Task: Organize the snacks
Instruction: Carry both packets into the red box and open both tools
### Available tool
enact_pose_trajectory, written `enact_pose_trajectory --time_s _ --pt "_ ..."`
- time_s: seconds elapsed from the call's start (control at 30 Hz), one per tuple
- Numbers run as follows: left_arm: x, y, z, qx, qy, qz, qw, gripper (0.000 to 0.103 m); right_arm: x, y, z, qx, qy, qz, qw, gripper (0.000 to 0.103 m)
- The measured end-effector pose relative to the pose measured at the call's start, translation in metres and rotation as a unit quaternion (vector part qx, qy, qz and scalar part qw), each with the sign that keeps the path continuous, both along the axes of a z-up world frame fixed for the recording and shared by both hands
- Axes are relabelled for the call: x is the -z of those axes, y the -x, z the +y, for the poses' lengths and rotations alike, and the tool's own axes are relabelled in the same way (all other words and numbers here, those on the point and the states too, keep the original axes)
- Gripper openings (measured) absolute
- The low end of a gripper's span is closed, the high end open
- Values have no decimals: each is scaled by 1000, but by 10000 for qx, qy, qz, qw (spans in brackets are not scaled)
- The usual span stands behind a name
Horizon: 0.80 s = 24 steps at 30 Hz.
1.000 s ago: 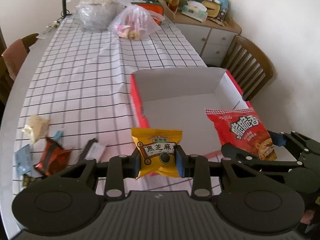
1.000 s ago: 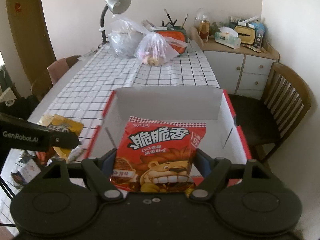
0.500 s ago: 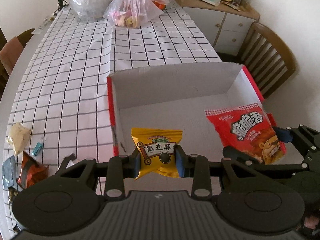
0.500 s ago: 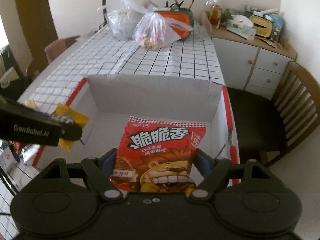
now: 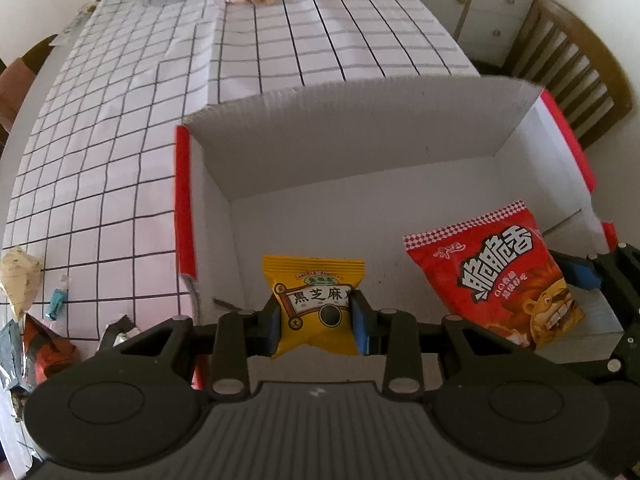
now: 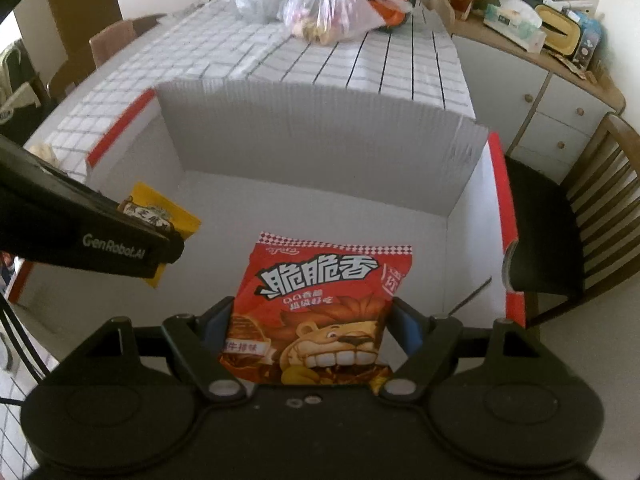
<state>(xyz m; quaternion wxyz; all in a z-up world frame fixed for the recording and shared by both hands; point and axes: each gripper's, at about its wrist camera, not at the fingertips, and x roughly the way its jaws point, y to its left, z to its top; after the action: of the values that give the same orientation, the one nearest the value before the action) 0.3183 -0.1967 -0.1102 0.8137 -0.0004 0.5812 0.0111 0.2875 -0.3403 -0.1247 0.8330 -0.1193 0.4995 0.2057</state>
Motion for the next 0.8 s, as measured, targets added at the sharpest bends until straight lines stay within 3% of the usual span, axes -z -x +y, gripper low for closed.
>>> enact_pose_trajectory --time_s 0.4,0.53,0.8 --pt "25 -8 -13 136 -49 370 9992 34 10 -1 -1 -123 -20 274 9995 81" --pt "26 -8 -13 119 -13 334 9994 40 8 1 -2 -178 -49 222 9996 86" --pt "7 7 -9 105 143 51 9998 42 -13 9 -15 -136 -435 27 9990 87"
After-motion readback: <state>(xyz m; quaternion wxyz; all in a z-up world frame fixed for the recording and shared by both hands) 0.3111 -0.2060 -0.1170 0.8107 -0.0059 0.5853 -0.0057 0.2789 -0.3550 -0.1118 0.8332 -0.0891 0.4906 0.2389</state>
